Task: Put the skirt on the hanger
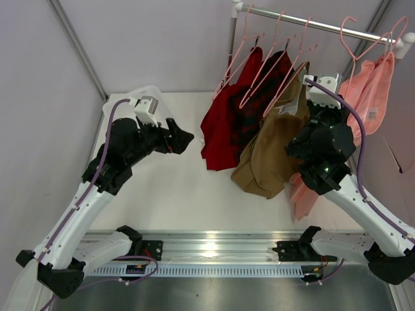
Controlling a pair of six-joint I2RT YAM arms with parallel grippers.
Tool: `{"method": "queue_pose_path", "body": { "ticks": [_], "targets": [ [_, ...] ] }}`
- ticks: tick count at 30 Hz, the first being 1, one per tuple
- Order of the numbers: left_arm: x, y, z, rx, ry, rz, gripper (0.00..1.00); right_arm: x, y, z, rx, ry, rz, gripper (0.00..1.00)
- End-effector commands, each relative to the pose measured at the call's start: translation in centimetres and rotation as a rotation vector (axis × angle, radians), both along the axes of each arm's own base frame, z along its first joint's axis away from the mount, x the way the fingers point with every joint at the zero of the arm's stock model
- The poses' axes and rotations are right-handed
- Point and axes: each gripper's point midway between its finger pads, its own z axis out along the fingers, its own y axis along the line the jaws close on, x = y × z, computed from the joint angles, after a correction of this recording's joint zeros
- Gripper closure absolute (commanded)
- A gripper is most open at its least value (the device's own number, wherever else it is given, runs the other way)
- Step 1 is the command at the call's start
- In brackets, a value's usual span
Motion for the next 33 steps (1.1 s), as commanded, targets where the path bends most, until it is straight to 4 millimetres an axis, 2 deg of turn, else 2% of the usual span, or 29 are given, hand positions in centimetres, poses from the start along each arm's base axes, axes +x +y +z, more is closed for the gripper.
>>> {"method": "queue_pose_path", "body": {
  "ticks": [1,2,3,5,8,10,12,14,17,19,22,33],
  "targets": [
    [-0.1,-0.6,0.4,-0.002,-0.035,-0.040,0.01,-4.4,-1.6,-2.3,0.206,0.058,-0.139,1.00],
    [-0.2,-0.6,0.3,-0.001,-0.034,-0.044,0.01,-4.4,-0.8,-1.9,0.247,0.019,-0.096,1.00],
    [-0.2,-0.7,0.3,-0.003,-0.035,-0.046,0.01,-4.5,0.5,-1.6,0.219,0.039,-0.027,1.00],
    [-0.2,-0.8,0.1,-0.005,-0.028,-0.052,0.01,-4.6,1.5,-0.5,0.266,0.006,0.026,1.00],
    [-0.4,-0.7,0.2,-0.005,-0.034,-0.052,0.01,-4.5,4.5,0.9,0.326,-0.009,0.164,1.00],
    [-0.4,-0.4,0.3,-0.002,-0.039,-0.042,0.01,-4.6,7.1,1.3,0.330,0.004,0.248,1.00],
    [-0.5,0.0,0.6,0.001,-0.052,-0.026,0.01,-4.8,8.2,1.7,0.359,0.000,0.295,1.00],
    [-0.5,0.2,0.6,0.003,-0.055,-0.022,0.01,-5.0,9.8,1.5,0.361,0.011,0.338,1.00],
    [-0.7,0.4,0.8,0.001,-0.061,-0.018,0.01,-5.2,11.1,1.1,0.387,0.008,0.379,1.00],
    [-0.7,0.3,0.8,0.001,-0.061,-0.018,0.01,-5.3,11.4,0.3,0.379,0.015,0.387,1.00],
    [-0.6,0.3,0.9,0.000,-0.062,-0.019,0.01,-5.4,10.8,-0.5,0.400,0.008,0.389,1.00],
    [-0.3,0.3,0.6,0.003,-0.052,-0.008,0.01,-6.4,6.4,-1.0,0.501,-0.035,0.396,1.00]
  ]
}}
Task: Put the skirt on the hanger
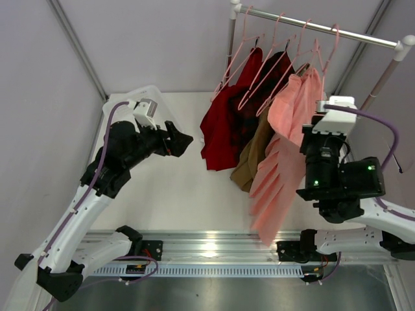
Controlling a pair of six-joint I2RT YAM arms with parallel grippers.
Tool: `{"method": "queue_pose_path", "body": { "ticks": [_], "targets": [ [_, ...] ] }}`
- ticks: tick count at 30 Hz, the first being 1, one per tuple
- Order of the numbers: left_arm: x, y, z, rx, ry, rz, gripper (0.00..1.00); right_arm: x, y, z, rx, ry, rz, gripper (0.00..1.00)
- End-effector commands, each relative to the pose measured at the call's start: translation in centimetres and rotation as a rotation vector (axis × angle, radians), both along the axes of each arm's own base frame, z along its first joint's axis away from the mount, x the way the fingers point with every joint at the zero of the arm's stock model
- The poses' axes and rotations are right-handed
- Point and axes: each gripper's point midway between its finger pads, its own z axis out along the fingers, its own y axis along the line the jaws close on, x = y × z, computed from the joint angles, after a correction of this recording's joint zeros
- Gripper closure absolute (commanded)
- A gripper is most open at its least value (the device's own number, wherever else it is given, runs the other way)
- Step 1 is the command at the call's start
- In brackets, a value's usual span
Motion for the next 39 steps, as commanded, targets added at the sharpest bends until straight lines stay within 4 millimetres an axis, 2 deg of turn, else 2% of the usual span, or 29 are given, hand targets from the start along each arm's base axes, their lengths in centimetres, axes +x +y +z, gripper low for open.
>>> {"method": "queue_pose_path", "body": {
  "ticks": [1,9,15,16,20,23,27,29,30,32,34,39],
  "targets": [
    [0.5,0.3,0.7,0.004,-0.039,0.015,0.01,-2.0,-3.9,-2.8,0.165,0.149,-0.113,1.00],
    [0.7,0.2,0.8,0.000,-0.036,0.025,0.01,-2.2,-5.4,-4.7,0.165,0.147,-0.131,1.00],
    [0.9,-0.1,0.6,-0.002,-0.027,0.016,0.01,-2.0,-6.9,-6.3,0.124,0.151,-0.205,1.00],
    [0.9,-0.1,0.6,-0.001,-0.026,0.015,0.01,-1.8,-6.7,-6.5,0.077,0.163,-0.223,1.00],
    [0.9,0.0,0.5,-0.002,-0.025,0.017,0.01,-1.0,-8.9,-6.7,-0.062,0.219,-0.415,1.00],
    [0.9,-0.1,0.5,0.000,-0.025,0.015,0.01,-0.8,-10.0,-6.8,-0.116,0.253,-0.487,1.00],
    [1.0,-0.2,0.3,0.004,-0.022,0.010,0.01,-0.2,-9.9,-7.7,-0.178,0.280,-0.522,1.00],
    [1.0,-0.3,0.3,0.004,-0.020,0.007,0.01,0.3,-9.5,-8.8,-0.246,0.317,-0.537,1.00],
    [1.0,-0.3,0.4,0.003,-0.022,0.006,0.01,0.5,-9.6,-9.0,-0.198,0.302,-0.544,1.00],
    [1.0,-0.3,0.2,0.006,-0.018,0.004,0.01,0.8,-9.6,-9.5,-0.225,0.323,-0.541,1.00],
    [1.0,-0.3,0.0,0.010,-0.017,0.003,0.01,1.0,-9.8,-9.6,-0.179,0.309,-0.553,1.00],
    [0.8,-0.6,-0.2,0.005,-0.013,-0.017,0.01,1.7,-10.0,-9.7,-0.225,0.342,-0.602,1.00]
  ]
}}
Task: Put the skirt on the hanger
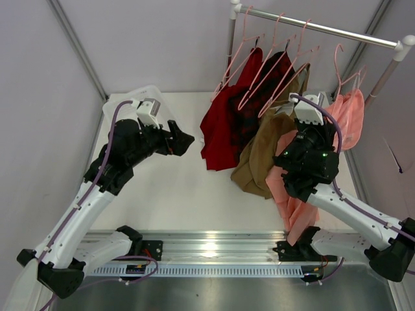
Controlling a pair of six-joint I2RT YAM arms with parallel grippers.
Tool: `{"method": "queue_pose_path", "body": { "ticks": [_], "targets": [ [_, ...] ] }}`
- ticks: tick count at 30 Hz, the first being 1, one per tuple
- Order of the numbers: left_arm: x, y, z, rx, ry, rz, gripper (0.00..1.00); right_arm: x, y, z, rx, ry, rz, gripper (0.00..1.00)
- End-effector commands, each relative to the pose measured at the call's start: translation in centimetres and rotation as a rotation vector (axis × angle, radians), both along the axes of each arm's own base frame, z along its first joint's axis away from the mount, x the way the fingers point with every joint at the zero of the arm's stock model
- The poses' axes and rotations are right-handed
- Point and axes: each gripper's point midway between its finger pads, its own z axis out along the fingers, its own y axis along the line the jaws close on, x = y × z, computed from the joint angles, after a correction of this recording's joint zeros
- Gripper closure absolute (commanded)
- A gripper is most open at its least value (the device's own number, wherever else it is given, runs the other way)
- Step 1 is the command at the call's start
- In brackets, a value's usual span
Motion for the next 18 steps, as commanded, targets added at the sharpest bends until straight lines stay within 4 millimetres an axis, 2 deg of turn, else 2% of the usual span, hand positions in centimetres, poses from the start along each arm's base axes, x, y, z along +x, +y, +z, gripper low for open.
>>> {"method": "queue_pose_path", "body": {
  "ticks": [1,3,6,10,12,18],
  "targets": [
    [0.0,-0.4,0.9,-0.014,-0.040,-0.032,0.01,-1.8,-1.8,-2.2,0.151,0.101,-0.163,1.00],
    [-0.1,-0.4,0.8,-0.015,-0.041,-0.035,0.01,-1.3,-2.1,-2.1,0.193,0.069,-0.185,1.00],
    [-0.3,-0.3,1.0,-0.018,-0.049,-0.035,0.01,-0.6,-2.5,-1.4,0.156,0.114,-0.208,1.00],
    [-0.4,-0.4,1.1,-0.025,-0.052,-0.045,0.01,0.8,-1.5,-0.8,0.131,0.139,-0.212,1.00],
    [-0.7,-0.4,1.3,-0.029,-0.056,-0.049,0.01,1.4,-1.0,-0.1,0.146,0.127,-0.197,1.00],
    [-0.9,-0.5,1.3,-0.037,-0.058,-0.060,0.01,1.7,-0.9,2.4,0.193,0.070,-0.186,1.00]
  ]
}}
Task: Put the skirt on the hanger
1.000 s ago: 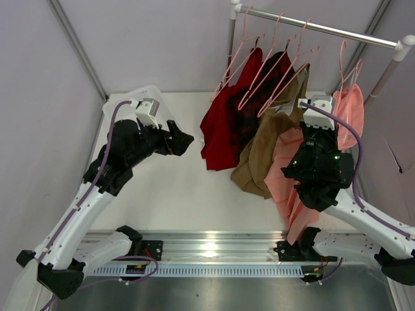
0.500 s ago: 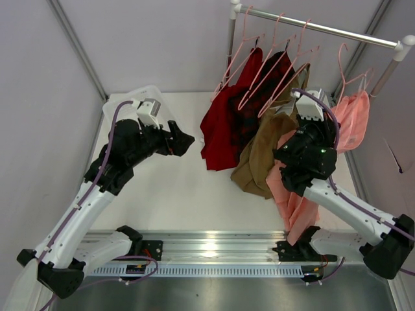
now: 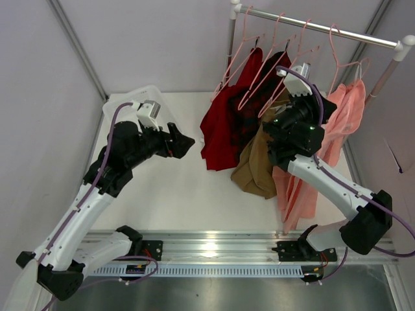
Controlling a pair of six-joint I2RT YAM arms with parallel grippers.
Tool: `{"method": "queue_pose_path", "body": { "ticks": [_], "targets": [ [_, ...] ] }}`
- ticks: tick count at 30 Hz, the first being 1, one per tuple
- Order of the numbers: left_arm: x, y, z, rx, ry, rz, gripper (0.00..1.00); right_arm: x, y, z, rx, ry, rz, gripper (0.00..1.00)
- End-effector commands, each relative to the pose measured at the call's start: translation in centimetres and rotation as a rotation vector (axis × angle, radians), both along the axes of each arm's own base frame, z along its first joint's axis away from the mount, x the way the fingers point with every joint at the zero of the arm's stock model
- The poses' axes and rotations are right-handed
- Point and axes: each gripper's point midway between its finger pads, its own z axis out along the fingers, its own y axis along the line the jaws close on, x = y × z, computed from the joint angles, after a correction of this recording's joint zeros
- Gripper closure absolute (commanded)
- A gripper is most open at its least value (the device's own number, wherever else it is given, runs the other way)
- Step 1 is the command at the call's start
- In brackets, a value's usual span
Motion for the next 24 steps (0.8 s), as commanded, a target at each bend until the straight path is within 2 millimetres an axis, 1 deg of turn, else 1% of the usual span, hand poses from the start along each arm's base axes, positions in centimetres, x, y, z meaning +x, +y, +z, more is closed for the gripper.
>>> {"method": "queue_pose_path", "body": {
  "ticks": [1,3,5,9,12,13,14,17,22,24],
  "targets": [
    [-0.3,-0.3,1.6,-0.030,-0.061,-0.030,0.01,-2.6,-1.0,-0.1,0.329,-0.106,-0.046,1.00],
    [-0.4,-0.3,1.6,-0.035,-0.062,-0.034,0.01,-2.3,-0.8,0.5,0.335,-0.113,-0.050,1.00],
    [-0.4,-0.2,1.8,-0.037,-0.066,-0.033,0.01,-1.8,-1.1,0.6,0.319,-0.101,-0.077,1.00],
    [-0.6,-0.2,2.0,-0.041,-0.074,-0.036,0.01,-0.5,-0.7,0.9,0.325,-0.109,-0.092,1.00],
    [-0.7,-0.1,2.1,-0.041,-0.078,-0.032,0.01,0.4,-0.4,1.6,0.347,-0.138,-0.101,1.00],
    [-0.7,0.0,2.6,-0.048,-0.088,-0.031,0.01,0.7,-0.3,2.2,0.363,-0.157,-0.101,1.00],
    [-0.6,0.0,2.1,-0.043,-0.080,-0.028,0.00,0.8,-0.2,2.5,0.369,-0.166,-0.100,1.00],
    [-0.7,0.1,2.3,-0.048,-0.082,-0.031,0.01,1.2,0.0,3.1,0.387,-0.187,-0.096,1.00],
    [-0.9,0.1,2.4,-0.053,-0.084,-0.035,0.01,1.3,-0.4,2.5,0.414,-0.230,-0.115,1.00],
    [-1.0,0.0,2.4,-0.056,-0.086,-0.037,0.01,1.1,-0.5,1.9,0.441,-0.267,-0.124,1.00]
  ]
}}
